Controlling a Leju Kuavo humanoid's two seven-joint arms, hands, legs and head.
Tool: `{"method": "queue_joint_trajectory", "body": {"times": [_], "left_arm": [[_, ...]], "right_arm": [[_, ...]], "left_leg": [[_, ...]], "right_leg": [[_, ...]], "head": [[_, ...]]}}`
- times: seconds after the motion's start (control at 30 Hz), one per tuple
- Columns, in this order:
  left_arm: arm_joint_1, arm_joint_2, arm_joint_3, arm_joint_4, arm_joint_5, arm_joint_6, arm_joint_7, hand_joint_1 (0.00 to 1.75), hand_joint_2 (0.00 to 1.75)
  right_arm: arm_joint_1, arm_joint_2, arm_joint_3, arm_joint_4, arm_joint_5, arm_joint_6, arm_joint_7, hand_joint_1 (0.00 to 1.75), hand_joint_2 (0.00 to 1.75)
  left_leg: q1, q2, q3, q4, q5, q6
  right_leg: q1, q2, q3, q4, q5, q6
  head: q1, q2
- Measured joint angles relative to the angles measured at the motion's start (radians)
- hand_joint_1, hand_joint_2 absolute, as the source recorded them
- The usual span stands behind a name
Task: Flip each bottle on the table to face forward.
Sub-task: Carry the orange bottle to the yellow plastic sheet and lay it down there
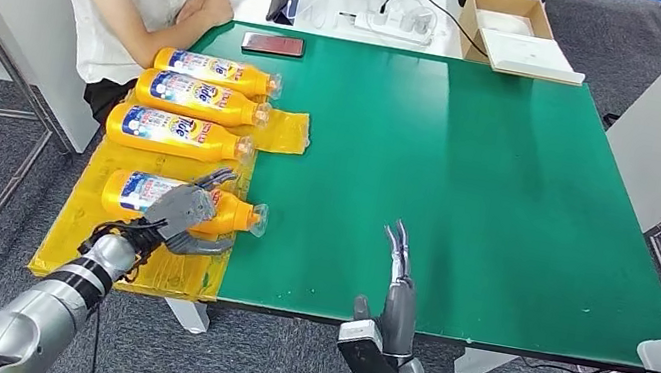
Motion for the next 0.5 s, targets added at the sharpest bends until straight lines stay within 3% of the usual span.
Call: {"method": "queue_joint_trajectory", "body": {"times": [0.17,0.3,0.37,0.5], "left_arm": [[0.028,0.001,0.002,-0.034,0.067,-0.012,-0.036,0.00,0.00],[0.082,-0.008,0.004,-0.099,0.146,0.076,-0.078,0.00,1.75],[0.127,-0.024,0.014,-0.157,0.262,0.075,-0.113,0.00,1.75],[0.247,-0.087,0.049,-0.358,0.750,-0.051,-0.140,0.00,1.75]], "right_arm": [[-0.006,-0.006,0.016,0.012,-0.013,-0.011,0.000,0.00,0.00],[-0.006,-0.013,0.021,0.023,-0.021,-0.028,0.000,0.00,0.00],[-0.003,-0.017,0.023,0.027,-0.021,-0.032,0.000,0.00,0.00],[0.010,-0.020,0.029,0.030,-0.024,-0.044,0.000,0.00,0.00]], "left_leg": [[0.000,0.001,0.000,0.000,0.000,0.000],[0.000,0.002,-0.001,0.000,0.000,0.000],[0.000,0.002,-0.003,0.000,0.000,0.000],[0.000,0.001,-0.008,0.000,0.000,0.000]], "right_leg": [[0.000,0.000,0.000,0.000,0.000,0.000],[0.000,0.000,-0.003,0.000,0.000,0.000],[0.000,0.000,-0.004,0.000,0.000,0.000],[0.000,0.001,-0.008,0.000,0.000,0.000]], "head": [[0.000,0.000],[0.000,0.000],[0.000,0.000],[0.000,0.000]]}}
